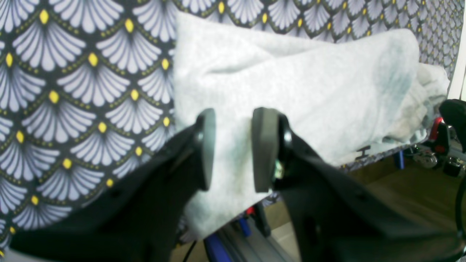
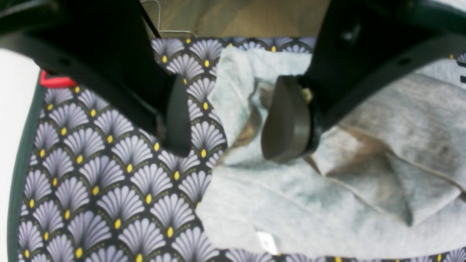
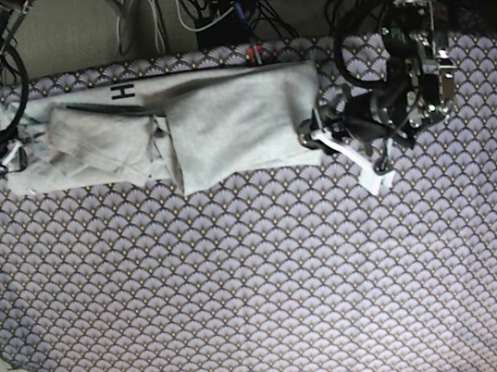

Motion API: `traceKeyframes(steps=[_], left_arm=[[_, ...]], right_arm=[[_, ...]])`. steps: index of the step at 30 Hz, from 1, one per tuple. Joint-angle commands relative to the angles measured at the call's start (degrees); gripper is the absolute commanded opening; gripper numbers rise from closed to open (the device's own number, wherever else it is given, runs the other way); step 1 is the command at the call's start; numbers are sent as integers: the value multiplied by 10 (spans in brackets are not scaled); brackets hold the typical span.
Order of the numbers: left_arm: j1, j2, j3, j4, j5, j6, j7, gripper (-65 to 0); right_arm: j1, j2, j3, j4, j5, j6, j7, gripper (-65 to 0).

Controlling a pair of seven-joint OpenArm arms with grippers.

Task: Fold the T-shirt properly
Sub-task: 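Release the shirt end with the right gripper and lift it away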

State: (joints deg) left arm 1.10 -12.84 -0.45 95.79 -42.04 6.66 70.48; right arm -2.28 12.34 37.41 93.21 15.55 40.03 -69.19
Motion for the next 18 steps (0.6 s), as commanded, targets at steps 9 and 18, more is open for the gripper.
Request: traceKeyframes(steps=[9, 18], left_arm=[[-9, -4, -3, 12, -9, 1, -5, -473], [-7, -32, -15, 22, -11, 1, -5, -473]], right_arm=[[-14, -11, 5, 8, 6, 0, 5, -286], [-15, -21, 5, 5, 6, 0, 5, -286]])
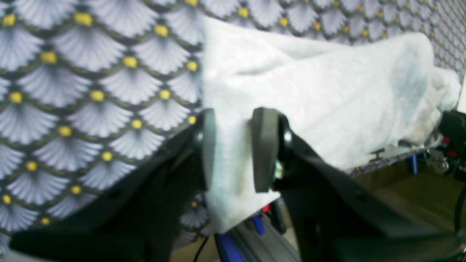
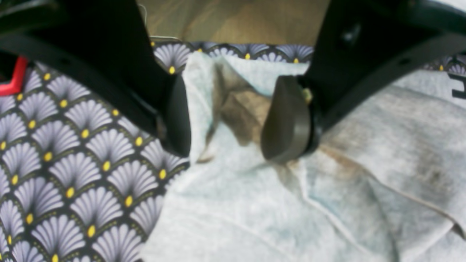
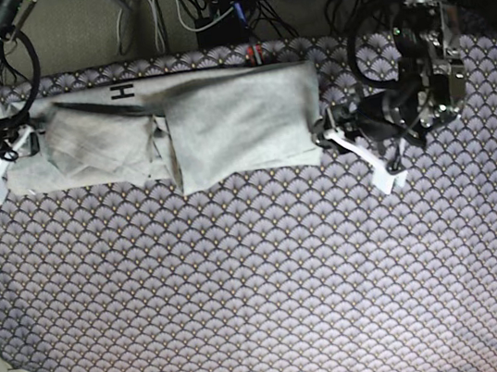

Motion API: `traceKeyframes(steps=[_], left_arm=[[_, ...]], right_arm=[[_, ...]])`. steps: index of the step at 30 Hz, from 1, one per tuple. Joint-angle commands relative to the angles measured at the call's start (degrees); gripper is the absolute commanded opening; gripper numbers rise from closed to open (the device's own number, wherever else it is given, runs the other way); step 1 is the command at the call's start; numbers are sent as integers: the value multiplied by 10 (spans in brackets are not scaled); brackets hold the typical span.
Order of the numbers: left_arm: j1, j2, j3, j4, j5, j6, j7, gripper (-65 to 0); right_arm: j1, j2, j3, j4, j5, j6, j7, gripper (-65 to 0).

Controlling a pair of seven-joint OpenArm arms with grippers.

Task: Fold the T-shirt properly
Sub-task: 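Release the shirt end with the right gripper and lift it away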

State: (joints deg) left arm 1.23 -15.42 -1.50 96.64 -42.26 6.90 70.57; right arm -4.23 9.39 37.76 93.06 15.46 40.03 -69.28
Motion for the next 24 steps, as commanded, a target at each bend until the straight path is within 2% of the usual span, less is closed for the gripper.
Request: traceKeyframes(steps=[1, 6, 15, 17, 20, 23, 24], left_arm=[[-2, -10, -12, 20, -9, -2, -5, -473], [15, -14, -61, 48, -9, -4, -5, -473], [43, -35, -110, 49, -9, -6, -5, -473], [45, -35, -123, 49, -9, -6, -5, -473], [59, -35, -144, 49, -9, -6, -5, -472], [59, -36, -152, 49, -9, -6, -5, -472], [60, -39, -152, 49, -9, -6, -5, -472]], right_arm=[[2, 9, 2, 0, 7, 0, 6, -286], [7, 12, 2, -53, 7, 0, 7, -286], [8, 11, 2, -53, 7, 0, 7, -289], [8, 11, 2, -53, 7, 0, 7, -310], [8, 11, 1, -53, 8, 0, 5, -423], [8, 9, 0, -53, 8, 0, 4, -614], [8, 9, 0, -52, 8, 0, 4, -650]])
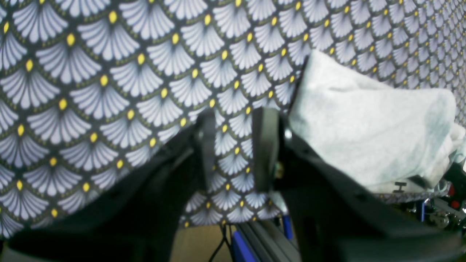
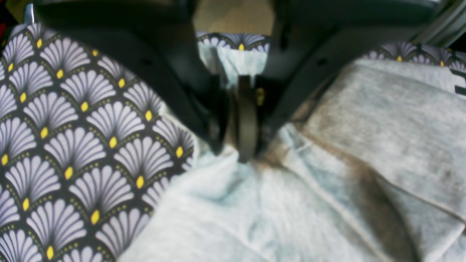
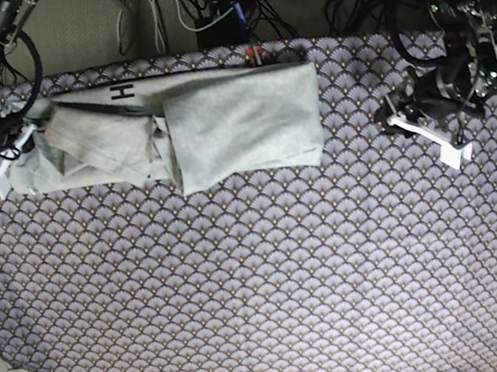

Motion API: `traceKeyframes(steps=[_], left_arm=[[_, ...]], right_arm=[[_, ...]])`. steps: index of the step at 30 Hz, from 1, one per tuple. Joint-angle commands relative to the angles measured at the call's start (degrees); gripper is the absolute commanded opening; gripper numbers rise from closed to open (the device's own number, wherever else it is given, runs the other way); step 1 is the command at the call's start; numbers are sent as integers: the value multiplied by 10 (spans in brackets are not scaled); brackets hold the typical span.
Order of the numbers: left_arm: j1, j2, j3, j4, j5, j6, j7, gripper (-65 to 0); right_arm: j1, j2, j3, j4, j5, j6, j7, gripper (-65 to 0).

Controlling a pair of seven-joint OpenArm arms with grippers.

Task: Fold the T-shirt properly
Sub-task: 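Release the shirt end with the right gripper and lift it away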

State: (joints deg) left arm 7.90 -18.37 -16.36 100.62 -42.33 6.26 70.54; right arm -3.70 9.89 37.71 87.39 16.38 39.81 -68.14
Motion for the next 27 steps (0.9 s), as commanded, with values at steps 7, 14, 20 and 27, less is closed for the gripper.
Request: traceKeyframes(steps=[7, 14, 20, 27], left_arm=[[9, -22, -3, 11, -8, 0, -4, -472], [20, -22, -3, 11, -8, 0, -4, -472], [29, -35, -3, 11, -8, 0, -5, -473], [31, -37, -4, 11, -5, 0, -5, -473]], right_arm=[[-4, -12, 2, 101, -2, 2, -9, -650], [-20, -49, -2, 225, -2, 2, -52, -650], [-21, -77, -3, 258, -2, 2, -87, -650], [-40, -95, -35, 261, -2, 2, -84, -650]])
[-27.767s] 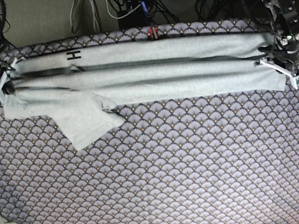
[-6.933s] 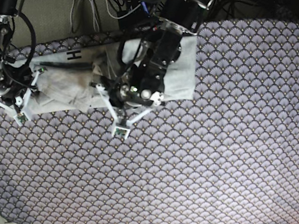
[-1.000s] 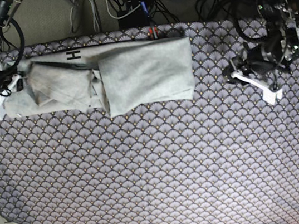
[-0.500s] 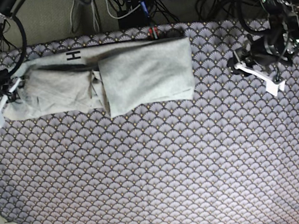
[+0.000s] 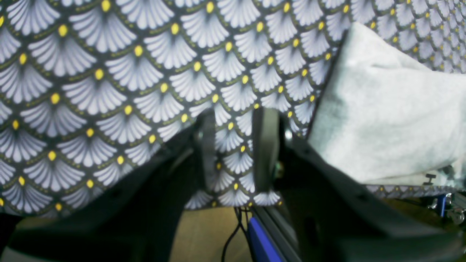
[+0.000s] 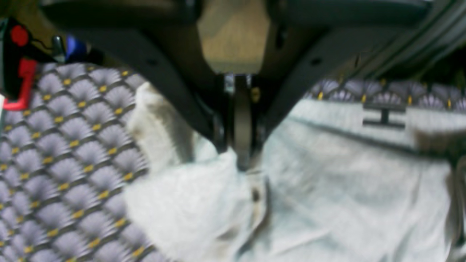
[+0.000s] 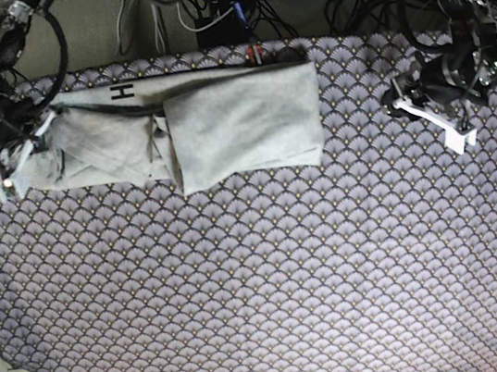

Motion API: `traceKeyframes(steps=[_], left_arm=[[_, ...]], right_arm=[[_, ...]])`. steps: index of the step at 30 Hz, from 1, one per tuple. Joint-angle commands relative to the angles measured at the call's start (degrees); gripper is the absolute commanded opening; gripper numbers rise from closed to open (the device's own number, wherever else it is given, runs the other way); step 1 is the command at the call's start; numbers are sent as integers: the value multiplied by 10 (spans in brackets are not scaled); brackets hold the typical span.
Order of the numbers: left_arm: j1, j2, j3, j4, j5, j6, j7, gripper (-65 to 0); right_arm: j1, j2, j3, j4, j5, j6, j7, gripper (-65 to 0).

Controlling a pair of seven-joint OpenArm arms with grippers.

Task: Fold the T-shirt properly
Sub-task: 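Release the shirt end with the right gripper and lift it away, then grasp the folded shirt's end with the right gripper and lift it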

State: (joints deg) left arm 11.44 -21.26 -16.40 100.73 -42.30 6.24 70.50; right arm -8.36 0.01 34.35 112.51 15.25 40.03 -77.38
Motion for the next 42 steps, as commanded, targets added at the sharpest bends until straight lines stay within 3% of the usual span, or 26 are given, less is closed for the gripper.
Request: traceKeyframes(steps=[1, 14, 21, 28, 42], left_arm=[[-4, -9, -3, 9, -5, 0, -5, -473], [29, -57, -29, 9, -4, 0, -7, -473], [61, -59, -88, 9, -5, 0, -6, -473], [79, -57, -96, 9, -4, 0, -5, -473], [101, -40, -97, 10, -6, 1, -9, -474]], right_arm=[[6, 6, -16, 10, 10, 0, 9, -650], [-2, 5, -144, 22, 10, 0, 45, -650], [-2, 4, -238, 31, 10, 0, 84, -650], [-10, -1, -359, 30, 10, 0, 125, -650], [8, -36, -499, 10, 7, 0, 129, -650]])
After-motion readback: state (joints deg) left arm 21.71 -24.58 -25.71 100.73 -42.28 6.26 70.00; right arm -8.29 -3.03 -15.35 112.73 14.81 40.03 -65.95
